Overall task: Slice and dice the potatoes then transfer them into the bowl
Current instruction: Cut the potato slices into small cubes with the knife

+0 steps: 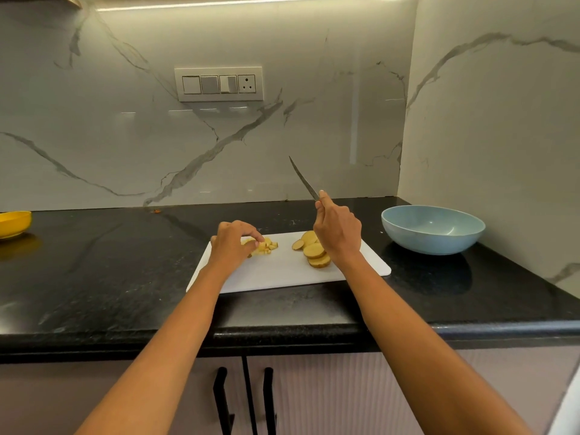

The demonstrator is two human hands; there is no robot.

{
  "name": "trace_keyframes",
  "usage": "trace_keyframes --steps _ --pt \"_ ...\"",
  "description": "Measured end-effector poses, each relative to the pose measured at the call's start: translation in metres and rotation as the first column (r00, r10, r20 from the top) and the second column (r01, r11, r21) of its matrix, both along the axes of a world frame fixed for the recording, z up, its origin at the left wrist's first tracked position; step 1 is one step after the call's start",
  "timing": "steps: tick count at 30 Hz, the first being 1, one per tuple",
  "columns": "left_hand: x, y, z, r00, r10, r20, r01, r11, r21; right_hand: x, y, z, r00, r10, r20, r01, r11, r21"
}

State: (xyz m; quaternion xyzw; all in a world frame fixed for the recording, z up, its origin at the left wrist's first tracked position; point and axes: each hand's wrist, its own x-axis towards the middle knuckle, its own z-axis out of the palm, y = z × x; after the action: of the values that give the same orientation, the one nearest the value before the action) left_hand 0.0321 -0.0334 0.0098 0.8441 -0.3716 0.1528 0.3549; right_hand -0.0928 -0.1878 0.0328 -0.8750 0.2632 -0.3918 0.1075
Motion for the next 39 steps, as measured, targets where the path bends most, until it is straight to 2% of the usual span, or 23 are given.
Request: trace_keyframes --steps 2,7,12,19,23,26,29,31,34,37,39 --pt "-0.002 -0.003 0.0 0.999 0.046 0.023 -0.046 0.999 -0.007 0.0 0.0 0.0 1.0 0.008 0.006 -0.008 1.0 0.009" --pt "-0.016 -0.019 0.009 0.972 0.135 0.192 -0.138 0.99 -0.001 0.002 -0.001 0.0 1.0 0.008 0.022 -0.009 1.0 0.008" --pt "-0.016 -0.025 0.01 0.965 0.216 0.146 -0.225 0.973 0.048 0.002 -0.001 0.001 1.0 0.011 0.029 -0.011 1.0 0.005" --pt "-0.021 -0.036 0.009 0.991 0.053 0.125 -0.062 0.996 0.066 0.004 -0.002 0.001 0.999 0.015 0.04 -0.015 1.0 0.002" --pt "-0.029 -0.047 0.011 0.984 0.05 0.173 -0.06 0.997 0.052 0.004 -0.002 0.001 0.999 0.012 0.046 -0.012 1.0 -0.001" --pt "-0.03 -0.054 0.009 0.989 0.044 0.143 -0.071 0.98 0.185 0.005 -0.002 0.001 0.999 0.017 0.051 -0.017 1.0 0.001" --pt "-0.028 -0.062 0.006 0.999 0.024 0.035 -0.035 0.935 0.353 0.006 -0.004 0.0 0.998 0.02 0.053 -0.02 1.0 0.001" --pt "-0.026 -0.065 0.004 1.0 0.019 0.005 -0.019 0.924 0.383 0.006 -0.004 0.0 0.998 0.019 0.054 -0.019 1.0 -0.005" --pt "-0.025 -0.065 0.002 0.999 0.006 0.05 -0.025 0.925 0.378 0.006 -0.004 0.0 0.998 0.018 0.054 -0.018 1.0 -0.01" --pt "-0.027 -0.061 0.002 0.986 -0.012 0.166 -0.057 0.914 0.402 0.005 -0.004 0.0 0.998 0.012 0.058 -0.012 1.0 -0.006" --pt "-0.03 -0.054 0.001 0.98 -0.019 0.2 -0.05 0.941 0.335 0.004 -0.003 0.0 0.998 0.005 0.057 -0.005 1.0 -0.001"
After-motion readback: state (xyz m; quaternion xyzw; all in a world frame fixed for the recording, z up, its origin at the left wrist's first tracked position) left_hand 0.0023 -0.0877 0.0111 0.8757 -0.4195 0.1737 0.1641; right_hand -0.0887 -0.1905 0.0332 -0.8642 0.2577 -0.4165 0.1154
